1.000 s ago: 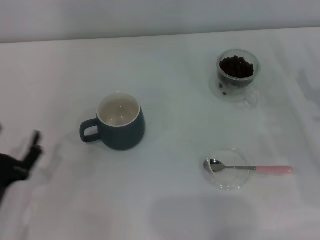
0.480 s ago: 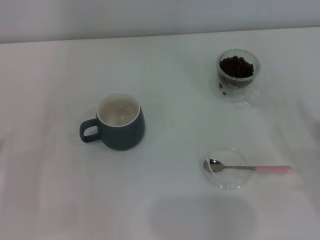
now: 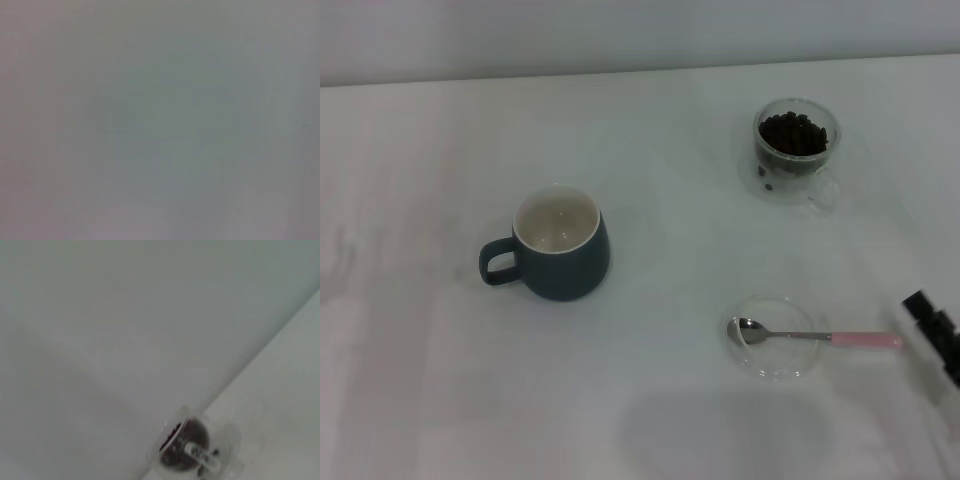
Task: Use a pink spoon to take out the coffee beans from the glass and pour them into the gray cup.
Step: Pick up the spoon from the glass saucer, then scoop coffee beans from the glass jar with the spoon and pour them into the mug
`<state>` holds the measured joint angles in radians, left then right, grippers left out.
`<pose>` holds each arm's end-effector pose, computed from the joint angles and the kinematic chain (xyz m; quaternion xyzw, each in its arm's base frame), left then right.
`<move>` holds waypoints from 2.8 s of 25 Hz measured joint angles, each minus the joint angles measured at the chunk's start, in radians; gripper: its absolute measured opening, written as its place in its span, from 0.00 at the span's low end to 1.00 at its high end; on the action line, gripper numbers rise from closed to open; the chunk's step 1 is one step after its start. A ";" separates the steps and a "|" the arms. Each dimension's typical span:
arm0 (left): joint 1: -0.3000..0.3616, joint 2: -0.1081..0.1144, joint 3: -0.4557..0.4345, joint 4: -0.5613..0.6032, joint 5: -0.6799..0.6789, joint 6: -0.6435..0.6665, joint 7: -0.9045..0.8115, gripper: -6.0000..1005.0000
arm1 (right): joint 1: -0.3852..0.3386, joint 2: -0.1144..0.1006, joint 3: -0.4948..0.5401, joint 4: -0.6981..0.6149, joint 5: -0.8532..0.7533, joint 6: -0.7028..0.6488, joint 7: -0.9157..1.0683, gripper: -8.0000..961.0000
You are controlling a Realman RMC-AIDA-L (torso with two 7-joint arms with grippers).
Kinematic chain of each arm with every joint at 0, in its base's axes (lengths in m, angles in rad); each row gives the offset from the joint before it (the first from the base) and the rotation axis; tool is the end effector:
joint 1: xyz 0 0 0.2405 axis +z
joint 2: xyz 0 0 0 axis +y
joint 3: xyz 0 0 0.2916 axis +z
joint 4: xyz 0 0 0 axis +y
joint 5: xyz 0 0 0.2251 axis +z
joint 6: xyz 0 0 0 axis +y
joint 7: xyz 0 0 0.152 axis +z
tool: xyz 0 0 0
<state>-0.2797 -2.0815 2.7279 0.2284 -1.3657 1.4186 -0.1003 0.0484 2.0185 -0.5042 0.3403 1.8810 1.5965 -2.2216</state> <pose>-0.3854 0.2868 -0.0339 -0.6220 -0.2458 -0.3420 0.6601 0.4172 0.1325 -0.0695 -0.5371 0.5645 0.4814 0.4013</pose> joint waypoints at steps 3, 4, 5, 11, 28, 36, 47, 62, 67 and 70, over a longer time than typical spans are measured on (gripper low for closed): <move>-0.010 0.000 0.002 -0.001 0.003 -0.002 0.000 0.85 | -0.006 0.008 0.000 0.017 -0.028 -0.001 -0.025 0.85; -0.014 0.000 0.002 -0.001 0.003 -0.003 0.000 0.85 | -0.007 0.009 -0.001 0.023 -0.036 -0.004 -0.032 0.85; -0.021 0.000 0.002 -0.001 0.003 -0.008 0.001 0.85 | -0.007 0.009 -0.001 0.038 -0.043 -0.010 -0.047 0.85; -0.030 0.000 0.004 -0.008 0.003 -0.011 0.001 0.85 | 0.011 0.009 0.016 0.064 -0.084 -0.053 -0.070 0.85; -0.028 0.000 0.004 -0.011 0.002 -0.012 0.001 0.85 | 0.042 0.010 0.078 0.070 -0.179 -0.108 -0.063 0.73; -0.028 0.000 0.004 -0.011 0.003 -0.012 0.001 0.85 | 0.042 0.009 0.078 0.066 -0.180 -0.107 -0.019 0.37; -0.022 -0.002 0.004 -0.011 0.004 -0.011 0.001 0.85 | 0.064 -0.001 0.066 -0.025 -0.180 -0.042 0.103 0.16; -0.010 0.000 0.001 -0.011 -0.001 -0.036 0.000 0.85 | 0.181 -0.017 0.064 -0.664 -0.185 -0.017 0.416 0.17; -0.010 0.000 -0.002 -0.013 -0.003 -0.038 0.001 0.85 | 0.250 -0.019 0.044 -0.881 -0.274 -0.109 0.511 0.17; -0.010 0.000 -0.002 -0.013 -0.004 -0.039 0.001 0.85 | 0.285 -0.019 0.023 -1.001 -0.354 -0.150 0.563 0.17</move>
<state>-0.2899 -2.0815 2.7258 0.2150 -1.3694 1.3799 -0.0997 0.3335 1.9995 -0.4809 -0.6610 1.5265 1.4469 -1.6588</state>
